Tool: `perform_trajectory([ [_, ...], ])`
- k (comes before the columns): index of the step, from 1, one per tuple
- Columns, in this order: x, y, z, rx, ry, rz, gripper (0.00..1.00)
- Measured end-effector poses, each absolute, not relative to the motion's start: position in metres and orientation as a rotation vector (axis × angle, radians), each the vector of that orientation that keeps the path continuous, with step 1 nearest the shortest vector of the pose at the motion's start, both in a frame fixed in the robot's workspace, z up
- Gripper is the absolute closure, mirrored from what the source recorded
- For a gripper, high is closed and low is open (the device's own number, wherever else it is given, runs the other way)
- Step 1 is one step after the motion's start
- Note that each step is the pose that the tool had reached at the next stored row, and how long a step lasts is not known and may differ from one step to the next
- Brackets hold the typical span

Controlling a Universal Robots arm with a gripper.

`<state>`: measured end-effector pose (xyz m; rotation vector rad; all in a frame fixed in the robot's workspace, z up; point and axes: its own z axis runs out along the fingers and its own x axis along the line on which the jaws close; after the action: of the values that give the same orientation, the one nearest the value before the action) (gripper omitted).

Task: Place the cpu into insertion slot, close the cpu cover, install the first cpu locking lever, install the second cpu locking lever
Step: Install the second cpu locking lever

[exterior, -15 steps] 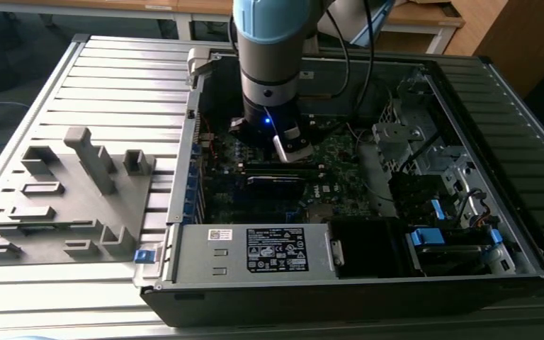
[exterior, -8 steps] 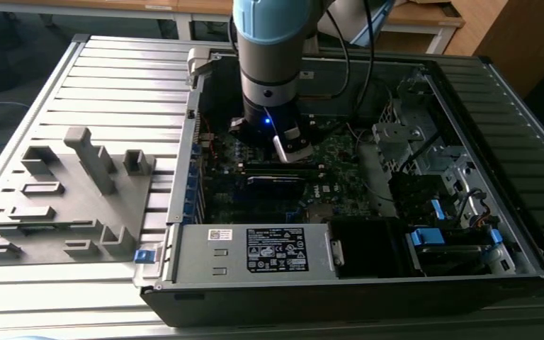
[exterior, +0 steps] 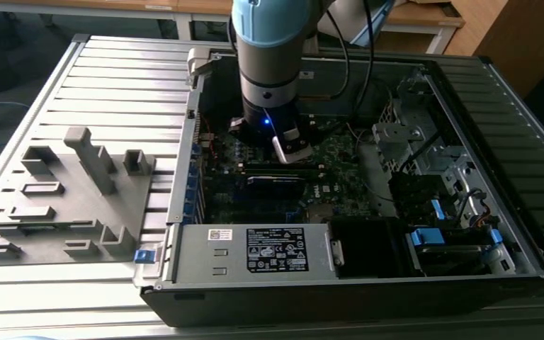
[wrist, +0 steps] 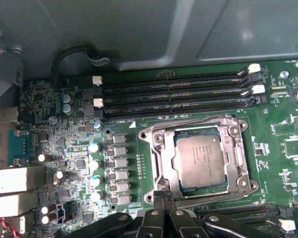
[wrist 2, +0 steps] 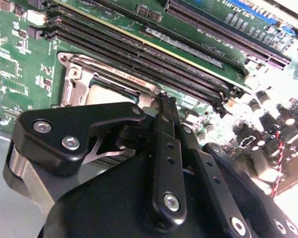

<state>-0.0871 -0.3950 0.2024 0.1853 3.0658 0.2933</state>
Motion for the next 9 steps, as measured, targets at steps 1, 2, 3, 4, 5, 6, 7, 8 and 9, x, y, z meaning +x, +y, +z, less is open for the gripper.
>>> perform_trajectory([
  [1, -0.0871, -0.3950, 0.2024, 0.185, 3.066, 0.293, 0.89],
  [2, -0.0871, -0.3949, 0.2024, 0.185, 3.066, 0.294, 0.89],
  [3, -0.0872, -0.3950, 0.2023, 0.185, 3.066, 0.294, 0.89],
  [4, -0.0872, -0.3950, 0.2023, 0.185, 3.066, 0.294, 0.89],
  [5, -0.0872, -0.3950, 0.2024, 0.185, 3.066, 0.294, 0.89],
  [6, -0.0872, -0.3950, 0.2024, 0.185, 3.066, 0.295, 0.89],
  [7, -0.0875, -0.3951, 0.2024, 0.185, 3.066, 0.296, 0.89],
  [8, -0.0882, -0.3952, 0.2023, 0.185, 3.065, 0.297, 0.89],
  [9, -0.0889, -0.3952, 0.2022, 0.186, 3.065, 0.298, 0.89],
])
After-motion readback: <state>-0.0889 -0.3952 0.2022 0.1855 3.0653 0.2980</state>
